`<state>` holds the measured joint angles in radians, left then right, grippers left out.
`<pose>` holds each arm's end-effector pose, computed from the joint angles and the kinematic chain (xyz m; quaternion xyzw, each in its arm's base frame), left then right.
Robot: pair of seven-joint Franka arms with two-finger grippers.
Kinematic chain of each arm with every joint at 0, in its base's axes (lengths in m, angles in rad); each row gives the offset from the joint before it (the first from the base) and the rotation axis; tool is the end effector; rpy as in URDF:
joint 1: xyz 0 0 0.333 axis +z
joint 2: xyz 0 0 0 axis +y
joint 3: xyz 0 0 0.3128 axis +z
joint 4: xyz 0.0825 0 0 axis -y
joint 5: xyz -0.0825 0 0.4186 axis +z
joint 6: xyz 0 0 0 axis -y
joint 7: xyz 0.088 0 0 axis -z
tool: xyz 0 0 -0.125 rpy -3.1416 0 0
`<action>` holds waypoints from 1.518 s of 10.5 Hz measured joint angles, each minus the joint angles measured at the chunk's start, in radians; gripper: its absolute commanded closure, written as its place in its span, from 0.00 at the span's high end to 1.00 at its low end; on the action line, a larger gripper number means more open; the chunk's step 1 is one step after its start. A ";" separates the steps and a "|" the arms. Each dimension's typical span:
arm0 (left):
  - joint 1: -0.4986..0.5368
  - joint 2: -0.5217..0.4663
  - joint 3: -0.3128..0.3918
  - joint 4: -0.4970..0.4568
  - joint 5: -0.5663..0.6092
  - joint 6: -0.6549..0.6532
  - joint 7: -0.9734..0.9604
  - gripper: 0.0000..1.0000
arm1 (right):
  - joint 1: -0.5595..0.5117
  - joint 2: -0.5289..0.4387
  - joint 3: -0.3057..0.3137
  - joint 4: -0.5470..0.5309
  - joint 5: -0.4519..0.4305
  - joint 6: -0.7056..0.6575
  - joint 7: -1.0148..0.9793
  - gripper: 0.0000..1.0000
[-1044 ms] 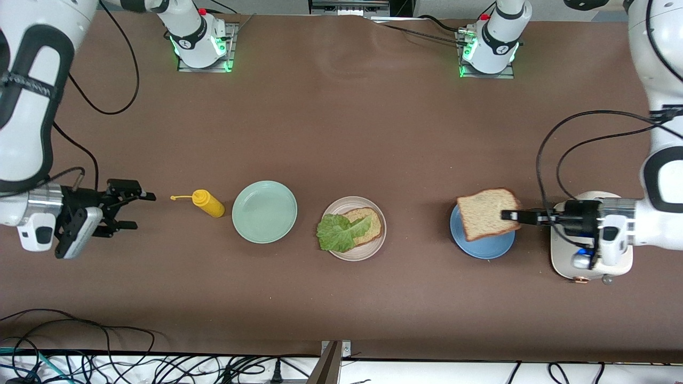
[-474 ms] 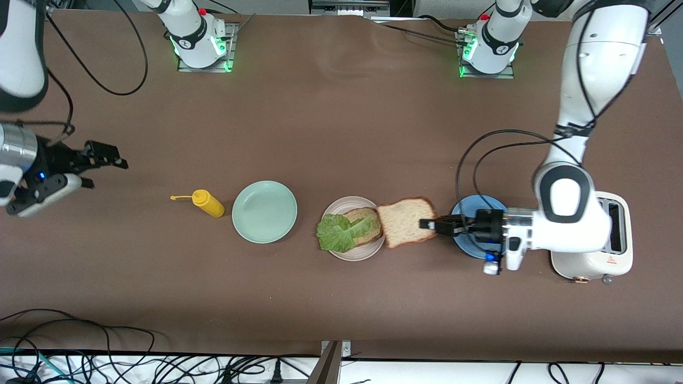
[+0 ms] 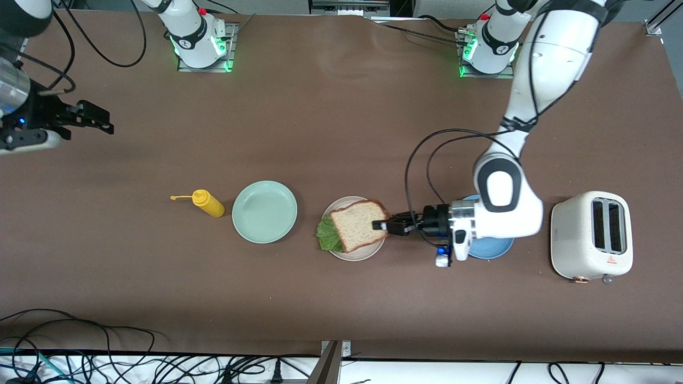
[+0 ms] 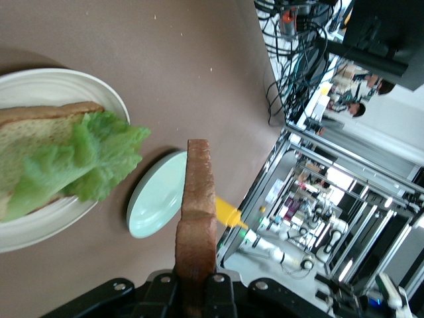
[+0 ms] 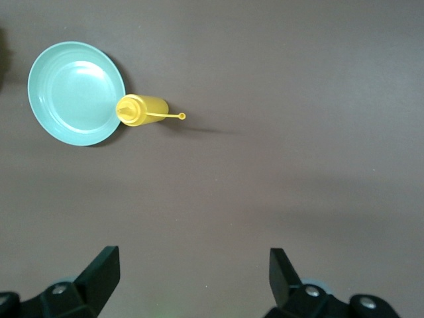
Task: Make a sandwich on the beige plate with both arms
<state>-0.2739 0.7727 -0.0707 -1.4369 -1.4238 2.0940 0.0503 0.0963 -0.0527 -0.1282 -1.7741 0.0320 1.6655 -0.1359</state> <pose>0.7065 -0.3103 0.2300 0.7957 0.2125 -0.1288 0.5524 0.5729 -0.0158 0.5386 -0.9982 -0.0502 0.0265 0.0215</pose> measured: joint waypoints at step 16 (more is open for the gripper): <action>-0.043 0.099 0.090 -0.009 -0.031 0.107 0.247 1.00 | -0.089 0.019 0.071 -0.017 -0.013 0.037 0.016 1.00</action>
<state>-0.3167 0.8718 0.0197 -1.4459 -1.4553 2.2014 0.2978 0.0073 -0.0338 -0.0569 -1.7907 0.0189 1.7027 -0.1204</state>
